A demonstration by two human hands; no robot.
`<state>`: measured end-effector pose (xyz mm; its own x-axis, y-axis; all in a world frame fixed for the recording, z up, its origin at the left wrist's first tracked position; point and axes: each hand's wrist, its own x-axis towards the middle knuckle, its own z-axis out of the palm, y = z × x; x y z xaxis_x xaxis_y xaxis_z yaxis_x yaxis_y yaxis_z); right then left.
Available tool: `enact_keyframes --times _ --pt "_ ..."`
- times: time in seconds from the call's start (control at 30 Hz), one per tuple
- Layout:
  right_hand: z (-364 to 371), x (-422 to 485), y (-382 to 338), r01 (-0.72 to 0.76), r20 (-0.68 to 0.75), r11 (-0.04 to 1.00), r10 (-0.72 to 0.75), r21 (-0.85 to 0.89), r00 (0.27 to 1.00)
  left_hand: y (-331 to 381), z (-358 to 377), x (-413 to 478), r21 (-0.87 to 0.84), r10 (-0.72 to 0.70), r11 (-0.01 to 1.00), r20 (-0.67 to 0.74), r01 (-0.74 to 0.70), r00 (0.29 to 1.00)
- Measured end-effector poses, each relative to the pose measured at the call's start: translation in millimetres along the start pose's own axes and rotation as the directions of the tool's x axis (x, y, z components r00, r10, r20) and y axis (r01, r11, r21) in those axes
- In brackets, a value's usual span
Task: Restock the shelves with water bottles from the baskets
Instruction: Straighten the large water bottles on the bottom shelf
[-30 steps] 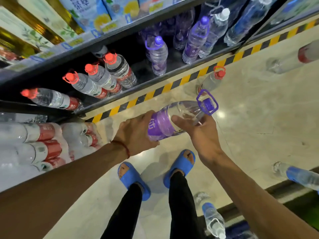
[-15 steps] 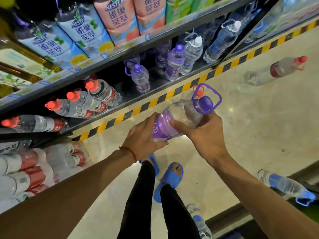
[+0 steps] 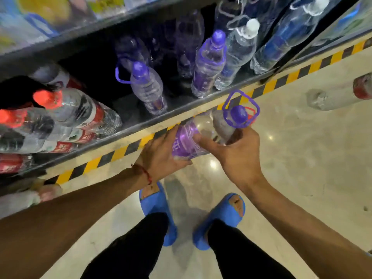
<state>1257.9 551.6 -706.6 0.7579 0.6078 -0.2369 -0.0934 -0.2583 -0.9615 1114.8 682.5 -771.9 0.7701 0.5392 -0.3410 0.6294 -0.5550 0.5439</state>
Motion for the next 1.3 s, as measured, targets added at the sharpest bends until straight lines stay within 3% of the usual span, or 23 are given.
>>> enact_keyframes --times 0.17,0.27,0.47,0.6,0.77,0.97,1.13,1.3 --pt "8 47 86 0.162 0.06 0.985 -0.158 -0.059 0.986 -46 73 47 -0.07 0.038 0.996 -0.134 -0.047 0.99" --pt "12 77 131 0.277 0.134 0.949 -0.257 -0.153 0.957 -83 109 83 -0.061 0.021 0.998 -0.145 -0.031 0.989" --pt "32 116 191 0.378 0.102 0.919 -0.368 -0.109 0.924 -116 157 131 -0.12 0.065 0.987 -0.318 -0.108 0.946" --pt "37 126 206 0.371 0.11 0.928 -0.367 -0.021 0.924 -126 168 144 -0.122 0.121 0.975 -0.399 -0.183 0.909" --pt "39 126 185 0.47 0.077 0.881 -0.465 -0.054 0.882 -118 160 144 -0.179 0.175 0.945 -0.435 -0.275 0.883" --pt "26 125 130 0.566 0.161 0.824 -0.556 -0.018 0.815 -95 126 135 -0.259 0.233 0.872 -0.53 -0.416 0.816" --pt "19 136 86 0.658 0.252 0.752 -0.629 -0.044 0.735 -70 101 147 -0.275 0.15 0.862 -0.664 -0.426 0.733" --pt "21 157 66 0.674 0.308 0.739 -0.639 -0.008 0.705 -50 98 161 -0.304 0.04 0.863 -0.754 -0.403 0.656"
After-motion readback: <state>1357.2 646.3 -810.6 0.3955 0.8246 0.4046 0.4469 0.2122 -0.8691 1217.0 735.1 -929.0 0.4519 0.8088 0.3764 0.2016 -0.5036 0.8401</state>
